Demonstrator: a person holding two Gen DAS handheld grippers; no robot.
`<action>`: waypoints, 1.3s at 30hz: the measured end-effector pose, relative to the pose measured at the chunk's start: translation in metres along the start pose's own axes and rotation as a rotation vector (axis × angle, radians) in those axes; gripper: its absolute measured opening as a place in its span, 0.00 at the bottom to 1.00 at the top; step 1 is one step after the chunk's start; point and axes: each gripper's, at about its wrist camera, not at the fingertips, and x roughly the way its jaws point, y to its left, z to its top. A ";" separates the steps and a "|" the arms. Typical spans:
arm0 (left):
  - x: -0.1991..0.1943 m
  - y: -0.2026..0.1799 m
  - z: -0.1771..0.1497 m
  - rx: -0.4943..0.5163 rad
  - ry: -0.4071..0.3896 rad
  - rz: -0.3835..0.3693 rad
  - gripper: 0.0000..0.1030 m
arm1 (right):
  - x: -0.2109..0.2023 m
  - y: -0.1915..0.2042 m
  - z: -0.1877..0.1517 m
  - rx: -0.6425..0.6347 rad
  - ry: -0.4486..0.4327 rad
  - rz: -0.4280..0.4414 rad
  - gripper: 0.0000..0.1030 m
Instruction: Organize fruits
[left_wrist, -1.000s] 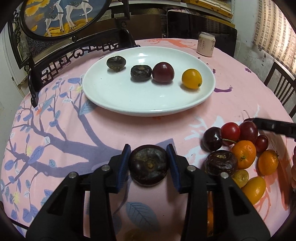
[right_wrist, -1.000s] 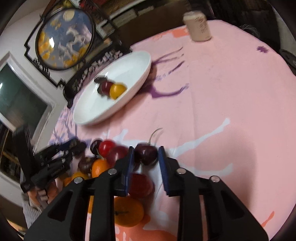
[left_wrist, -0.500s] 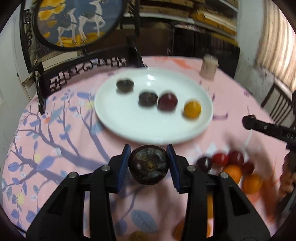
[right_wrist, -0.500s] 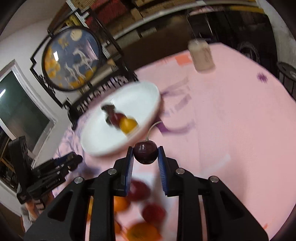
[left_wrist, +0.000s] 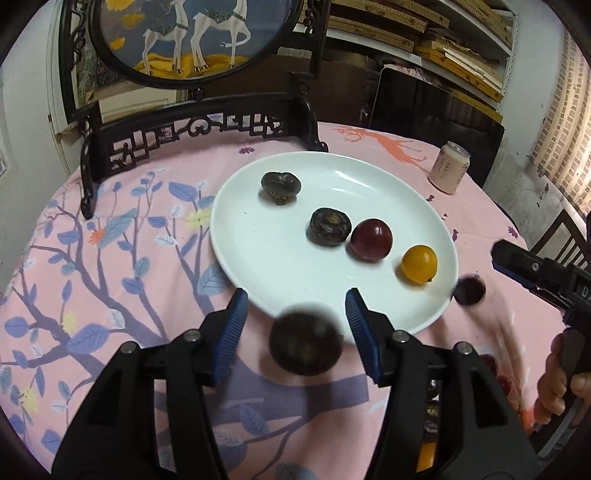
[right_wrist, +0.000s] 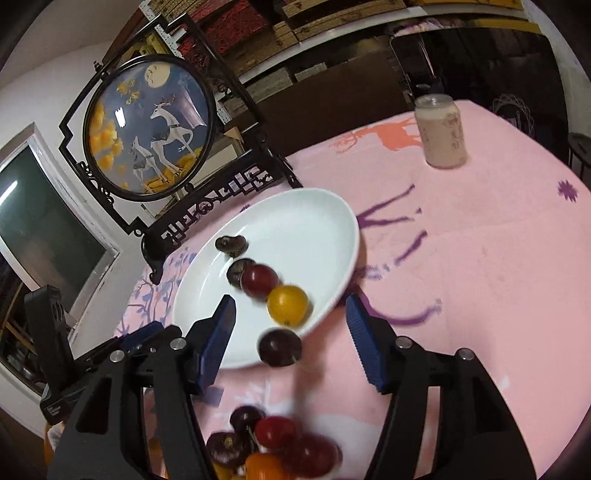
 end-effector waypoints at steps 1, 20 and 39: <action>-0.001 0.000 -0.001 0.000 -0.005 0.004 0.59 | -0.001 -0.002 -0.002 0.014 0.006 0.008 0.61; -0.003 -0.005 -0.053 0.169 0.117 0.038 0.59 | 0.053 0.046 -0.048 -0.221 0.291 -0.051 0.47; -0.014 -0.014 0.023 0.094 -0.007 -0.017 0.41 | 0.032 0.073 -0.007 -0.234 0.176 -0.007 0.27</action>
